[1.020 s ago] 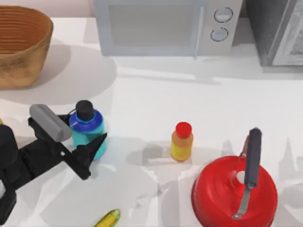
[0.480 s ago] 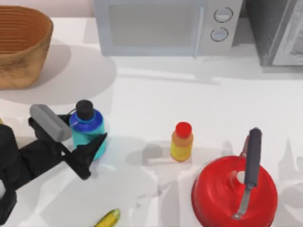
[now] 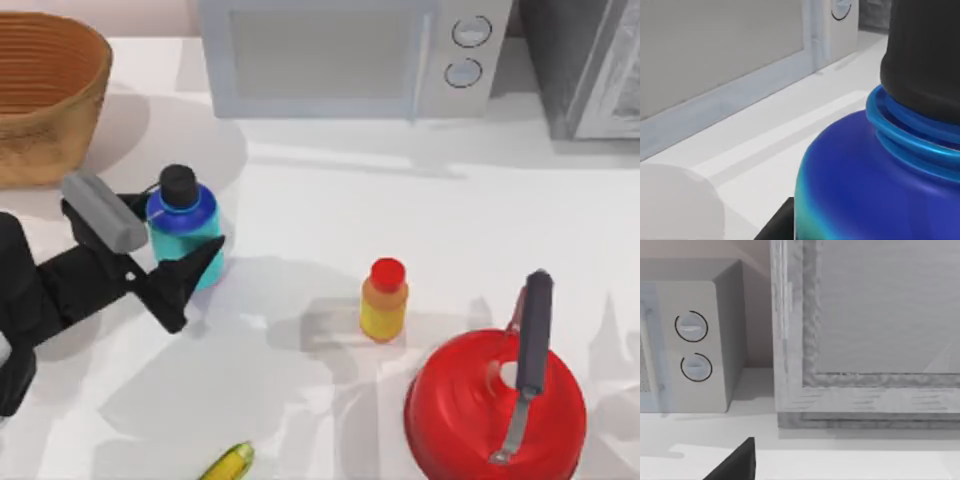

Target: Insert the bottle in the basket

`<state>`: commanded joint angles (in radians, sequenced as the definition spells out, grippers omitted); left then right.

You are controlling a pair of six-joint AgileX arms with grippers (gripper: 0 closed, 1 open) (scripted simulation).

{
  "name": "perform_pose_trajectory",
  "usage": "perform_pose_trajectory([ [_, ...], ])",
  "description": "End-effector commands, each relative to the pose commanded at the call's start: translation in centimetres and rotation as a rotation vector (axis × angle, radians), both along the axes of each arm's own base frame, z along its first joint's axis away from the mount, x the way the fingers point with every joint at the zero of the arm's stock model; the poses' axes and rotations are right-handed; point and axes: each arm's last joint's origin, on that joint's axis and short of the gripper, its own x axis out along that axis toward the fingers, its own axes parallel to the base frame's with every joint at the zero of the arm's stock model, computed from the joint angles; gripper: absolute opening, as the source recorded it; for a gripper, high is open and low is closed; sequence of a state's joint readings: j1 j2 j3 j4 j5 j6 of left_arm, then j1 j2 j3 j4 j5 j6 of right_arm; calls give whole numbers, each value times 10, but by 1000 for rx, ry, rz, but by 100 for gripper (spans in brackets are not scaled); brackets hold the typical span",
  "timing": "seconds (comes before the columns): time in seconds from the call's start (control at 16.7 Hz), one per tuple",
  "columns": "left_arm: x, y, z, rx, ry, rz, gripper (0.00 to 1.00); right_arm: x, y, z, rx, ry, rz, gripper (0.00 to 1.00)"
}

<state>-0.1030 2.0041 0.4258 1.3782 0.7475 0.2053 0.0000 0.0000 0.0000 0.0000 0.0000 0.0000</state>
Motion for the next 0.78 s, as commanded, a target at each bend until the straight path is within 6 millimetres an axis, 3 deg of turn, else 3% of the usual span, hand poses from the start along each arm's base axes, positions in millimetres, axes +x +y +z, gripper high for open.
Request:
perform_pose_trajectory([
  [0.18,43,10,30,2,-80,-53,0,0,0,0,0,0,0,100],
  [0.42,97,38,93,17,-169,-119,0,0,0,0,0,0,0,100],
  [0.6,124,77,138,26,-177,-129,0,0,0,0,0,0,0,100],
  [0.78,138,130,170,18,-131,-98,0,0,0,0,0,0,0,100],
])
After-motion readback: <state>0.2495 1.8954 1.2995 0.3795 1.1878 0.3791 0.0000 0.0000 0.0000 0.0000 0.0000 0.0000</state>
